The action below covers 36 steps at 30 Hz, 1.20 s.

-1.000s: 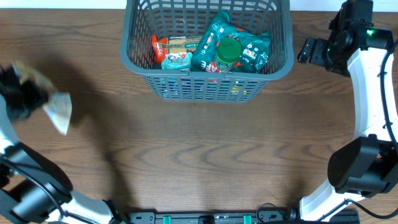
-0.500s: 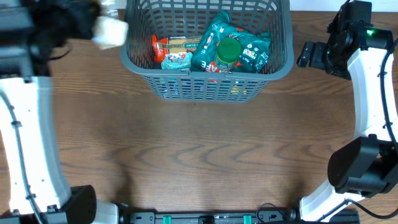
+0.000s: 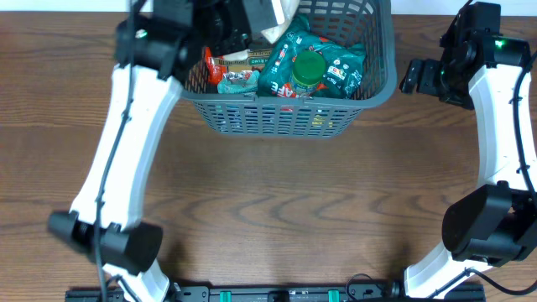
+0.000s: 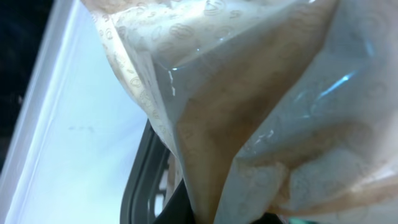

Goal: Pack container
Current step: 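Carry the wrapper over the basket and release it inside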

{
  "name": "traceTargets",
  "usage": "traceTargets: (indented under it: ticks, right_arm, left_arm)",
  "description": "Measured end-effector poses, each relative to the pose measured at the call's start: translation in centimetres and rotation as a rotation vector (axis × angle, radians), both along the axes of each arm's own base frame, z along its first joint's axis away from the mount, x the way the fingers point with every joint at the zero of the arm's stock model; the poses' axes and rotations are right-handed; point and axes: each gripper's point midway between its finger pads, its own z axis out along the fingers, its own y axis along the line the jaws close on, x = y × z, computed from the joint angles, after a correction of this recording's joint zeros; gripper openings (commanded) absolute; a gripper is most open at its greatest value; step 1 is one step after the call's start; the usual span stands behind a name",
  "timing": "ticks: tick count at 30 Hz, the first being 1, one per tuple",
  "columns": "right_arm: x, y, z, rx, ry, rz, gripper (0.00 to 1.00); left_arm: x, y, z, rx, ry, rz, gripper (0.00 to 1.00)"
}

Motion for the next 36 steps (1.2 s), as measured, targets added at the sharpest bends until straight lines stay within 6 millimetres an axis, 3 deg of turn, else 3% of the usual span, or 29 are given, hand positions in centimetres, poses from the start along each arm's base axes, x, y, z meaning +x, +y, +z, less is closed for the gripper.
traceTargets:
  ticks: [4, 8, 12, 13, 16, 21, 27, 29, 32, 35, 36]
  right_arm:
    - [-0.1, 0.0, 0.0, 0.002, 0.004, 0.001, 0.99]
    - [-0.3, 0.1, -0.1, 0.003, 0.011, 0.001, 0.99]
    - [-0.3, 0.1, -0.1, 0.003, 0.011, 0.001, 0.99]
    - [-0.3, 0.1, -0.1, 0.003, 0.011, 0.001, 0.99]
    - [-0.3, 0.1, -0.1, 0.003, 0.012, 0.002, 0.99]
    - [-0.2, 0.1, -0.1, 0.002, 0.010, 0.002, 0.99]
    - [0.7, -0.1, 0.3, -0.007, -0.032, 0.011, 0.99]
    - [1.4, -0.2, 0.6, -0.016, -0.059, 0.025, 0.99]
    - [2.7, -0.4, 1.8, -0.031, -0.121, 0.039, 0.99]
    - [4.7, -0.6, 5.1, -0.057, -0.236, 0.052, 0.99]
    - [5.2, -0.7, 6.1, -0.063, -0.266, 0.054, 0.99]
  left_arm:
    - [2.9, -0.2, -4.0, 0.062, 0.020, 0.000, 0.06]
    - [5.1, 0.3, -10.3, 0.143, 0.115, 0.031, 0.06]
    - [6.0, 0.7, -16.3, 0.214, 0.217, 0.046, 0.06]
    - [6.1, 0.9, -17.3, 0.227, 0.236, 0.050, 0.09]
    - [6.0, 1.1, -18.7, 0.252, 0.264, 0.049, 0.34]
    - [6.2, 1.3, -18.5, 0.254, 0.254, 0.058, 0.66]
    - [6.6, 1.6, -16.7, 0.191, 0.238, 0.132, 0.82]
    - [6.4, 2.0, -14.5, 0.133, 0.226, 0.194, 0.91]
    - [5.8, 3.4, -9.4, 0.003, 0.192, 0.317, 0.98]
    - [3.9, 7.1, -2.9, -0.175, 0.158, 0.485, 0.99]
    - [3.3, 8.1, -1.7, -0.208, 0.154, 0.520, 0.99]
